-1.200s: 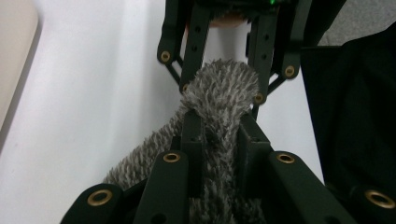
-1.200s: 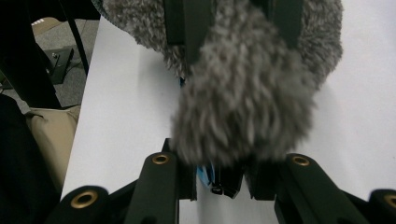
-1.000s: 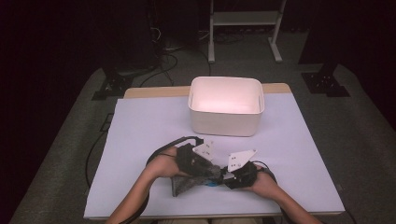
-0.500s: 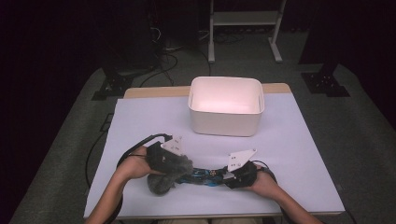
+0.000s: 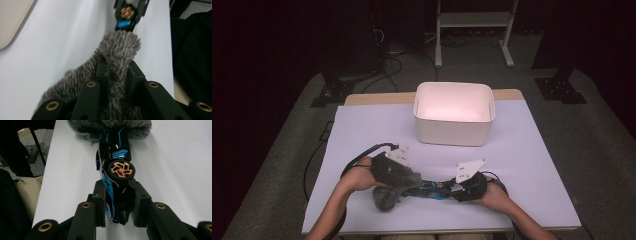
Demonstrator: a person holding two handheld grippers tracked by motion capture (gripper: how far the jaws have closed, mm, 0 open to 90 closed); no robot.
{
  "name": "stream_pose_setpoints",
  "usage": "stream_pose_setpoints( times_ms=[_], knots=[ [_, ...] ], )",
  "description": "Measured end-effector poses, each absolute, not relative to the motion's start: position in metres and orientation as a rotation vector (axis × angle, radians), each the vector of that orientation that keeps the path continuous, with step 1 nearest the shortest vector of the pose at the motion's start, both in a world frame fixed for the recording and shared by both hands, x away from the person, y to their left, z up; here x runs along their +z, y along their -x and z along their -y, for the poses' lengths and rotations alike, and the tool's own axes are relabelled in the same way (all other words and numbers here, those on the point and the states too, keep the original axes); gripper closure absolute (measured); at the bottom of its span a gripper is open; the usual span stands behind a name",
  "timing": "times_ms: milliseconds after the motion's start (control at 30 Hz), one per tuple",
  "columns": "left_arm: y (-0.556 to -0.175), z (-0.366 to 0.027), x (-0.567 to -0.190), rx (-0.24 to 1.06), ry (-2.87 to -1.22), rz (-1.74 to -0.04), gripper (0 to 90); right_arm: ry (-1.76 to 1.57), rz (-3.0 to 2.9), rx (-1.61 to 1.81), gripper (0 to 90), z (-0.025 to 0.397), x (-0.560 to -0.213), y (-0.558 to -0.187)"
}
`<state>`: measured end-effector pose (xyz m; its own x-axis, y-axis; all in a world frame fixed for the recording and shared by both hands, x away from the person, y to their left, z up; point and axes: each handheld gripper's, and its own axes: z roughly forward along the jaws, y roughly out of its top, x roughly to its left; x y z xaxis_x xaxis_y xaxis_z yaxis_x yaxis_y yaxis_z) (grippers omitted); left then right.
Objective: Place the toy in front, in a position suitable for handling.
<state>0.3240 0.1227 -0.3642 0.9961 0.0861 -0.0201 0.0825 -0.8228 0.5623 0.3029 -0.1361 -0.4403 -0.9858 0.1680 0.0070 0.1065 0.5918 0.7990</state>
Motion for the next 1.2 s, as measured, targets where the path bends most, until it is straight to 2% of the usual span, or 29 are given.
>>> stream_pose_setpoints(
  times_ms=[367,467,700,1033,1167,1200],
  knots=[
    [-0.326,-0.056,-0.364,-0.045,-2.548,0.056,77.1,-0.239,-2.742,1.383,67.4,0.135,-0.441,-0.304],
    [-0.326,-0.049,-0.367,-0.064,-2.544,0.066,77.0,-0.243,-2.745,1.38,67.2,0.134,-0.441,-0.303],
    [-0.327,-0.063,-0.365,-0.058,-2.536,0.031,77.0,-0.237,-2.747,1.376,67.2,0.134,-0.441,-0.303],
    [-0.328,-0.126,-0.359,-0.004,-2.565,-0.119,76.7,-0.221,-2.763,1.353,68.1,0.135,-0.439,-0.305],
    [-0.328,-0.137,-0.361,-0.021,-2.546,-0.154,76.6,-0.223,-2.771,1.351,68.0,0.135,-0.439,-0.306],
    [-0.328,-0.138,-0.364,-0.034,-2.534,-0.155,76.6,-0.231,-2.784,1.352,65.4,0.134,-0.439,-0.307]
  ],
)
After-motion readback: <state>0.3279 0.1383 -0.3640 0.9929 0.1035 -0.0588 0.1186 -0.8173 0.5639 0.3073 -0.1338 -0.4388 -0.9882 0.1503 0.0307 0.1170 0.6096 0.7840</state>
